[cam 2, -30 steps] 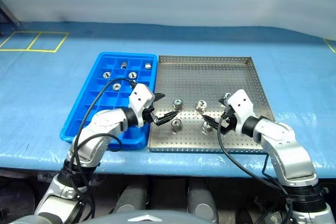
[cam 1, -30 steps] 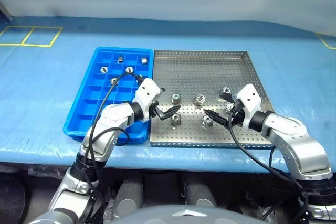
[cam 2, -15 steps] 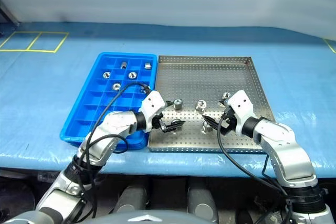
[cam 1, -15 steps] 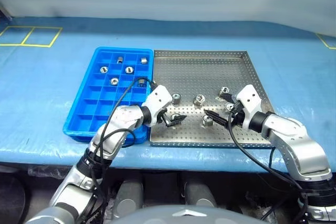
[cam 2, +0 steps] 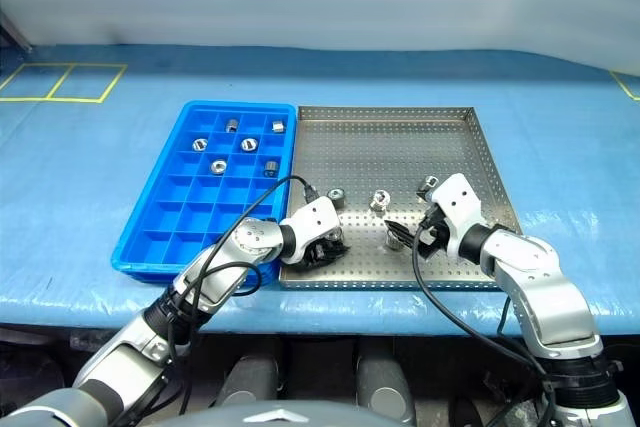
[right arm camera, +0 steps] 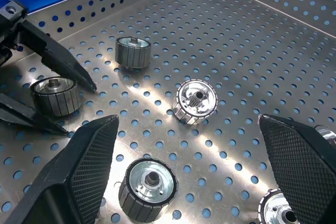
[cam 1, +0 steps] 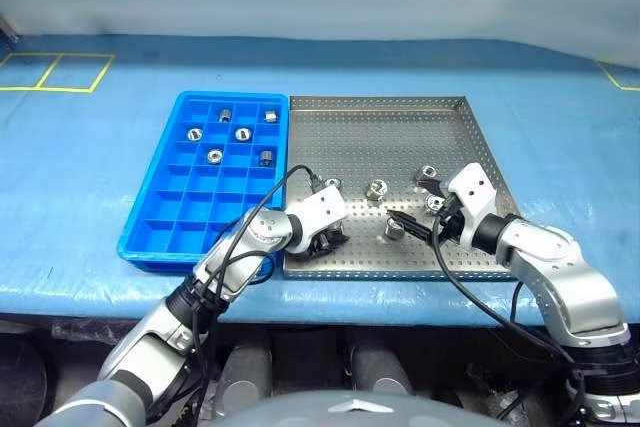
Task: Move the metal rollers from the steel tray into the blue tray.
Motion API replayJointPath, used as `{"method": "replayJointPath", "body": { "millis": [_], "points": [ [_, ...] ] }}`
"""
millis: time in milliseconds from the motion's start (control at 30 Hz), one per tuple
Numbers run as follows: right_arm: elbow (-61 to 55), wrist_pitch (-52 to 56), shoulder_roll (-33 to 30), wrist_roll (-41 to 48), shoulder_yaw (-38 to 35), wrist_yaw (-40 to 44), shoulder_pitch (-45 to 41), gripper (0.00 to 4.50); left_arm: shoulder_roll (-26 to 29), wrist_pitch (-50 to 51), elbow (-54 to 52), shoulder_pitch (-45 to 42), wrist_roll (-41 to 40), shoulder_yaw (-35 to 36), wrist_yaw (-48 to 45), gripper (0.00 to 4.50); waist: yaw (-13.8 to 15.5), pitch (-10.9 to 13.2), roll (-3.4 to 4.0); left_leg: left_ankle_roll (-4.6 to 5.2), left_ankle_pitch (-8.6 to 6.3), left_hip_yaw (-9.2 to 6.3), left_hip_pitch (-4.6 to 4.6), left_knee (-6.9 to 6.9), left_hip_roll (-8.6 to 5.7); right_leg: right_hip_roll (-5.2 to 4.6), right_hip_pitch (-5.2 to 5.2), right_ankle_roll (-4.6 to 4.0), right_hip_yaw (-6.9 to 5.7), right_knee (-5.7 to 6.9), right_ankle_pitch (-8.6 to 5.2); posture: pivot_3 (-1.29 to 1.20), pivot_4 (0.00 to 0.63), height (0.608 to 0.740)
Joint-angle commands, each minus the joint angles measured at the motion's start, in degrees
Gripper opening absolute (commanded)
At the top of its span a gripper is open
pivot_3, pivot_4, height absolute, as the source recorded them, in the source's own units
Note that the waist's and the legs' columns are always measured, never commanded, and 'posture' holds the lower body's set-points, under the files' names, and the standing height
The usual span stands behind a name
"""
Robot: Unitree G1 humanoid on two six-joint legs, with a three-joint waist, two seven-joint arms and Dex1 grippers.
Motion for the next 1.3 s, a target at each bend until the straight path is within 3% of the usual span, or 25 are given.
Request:
{"method": "replayJointPath", "body": {
  "millis": [33,300,567,667,767,1000,1300],
  "points": [
    [-1.8,-1.2,0.2,-0.4,-0.2,-0.5,-0.9,4.5,0.2,1.1,-1.3,0.5,0.3,1.2,0.0,1.86,0.0,0.0,0.0,0.0,0.0,0.0,0.0,0.0,0.0,0.0,0.0,0.0,0.0,0.0,0.0,0.06,0.15,0.74],
    [-1.2,-1.3,0.7,-1.1,1.1,-0.5,-2.3,4.5,-0.6,0.5,-3.5,1.6,-1.3,4.0,0.4,1.86,0.0,0.0,0.01,0.0,0.0,-0.01,0.0,-0.02,0.0,0.0,-0.01,0.0,0.0,0.0,0.0,0.08,0.15,0.74],
    [-2.5,-1.4,1.5,2.2,1.5,3.3,-3.0,4.5,-5.7,2.7,-15.0,3.5,-11.1,17.9,3.4,1.86,0.5,0.0,-0.01,0.0,0.0,-0.01,-0.05,-0.01,0.0,-0.01,-0.02,0.0,-0.01,-0.02,0.0,0.09,0.15,0.74],
    [-3.0,-1.6,1.9,3.3,1.8,4.5,-3.4,4.5,-8.0,4.8,-17.2,3.7,-10.9,24.5,10.5,1.86,0.6,0.0,-0.01,0.0,0.0,-0.01,-0.04,0.02,-0.01,-0.02,0.0,0.02,0.0,-0.02,0.02,0.1,0.15,0.74],
    [-2.3,-1.8,2.0,2.7,2.5,4.7,-3.5,4.5,-9.6,6.5,-16.6,3.8,-5.3,29.7,21.8,1.86,0.7,0.0,-0.02,0.0,0.0,-0.03,0.01,0.03,-0.01,0.0,0.04,0.03,-0.01,-0.01,0.02,0.12,0.15,0.74],
    [-1.1,-2.2,2.8,1.6,4.1,4.5,-3.9,4.5,-12.7,5.6,-10.7,4.6,5.6,36.0,42.5,1.86,1.6,0.1,-0.12,0.0,0.0,-0.05,-0.04,0.03,-0.04,-0.01,0.05,0.07,-0.01,-0.06,0.04,0.13,0.15,0.74],
    [-1.0,-2.4,2.7,1.5,3.9,3.7,-3.5,4.5,-14.8,-1.1,-3.0,2.4,10.2,38.3,53.8,1.86,2.4,0.1,-0.16,-0.01,0.01,-0.06,-0.04,0.07,-0.09,-0.06,0.1,0.12,-0.02,-0.11,0.08,0.12,0.15,0.74]
  ]
}}
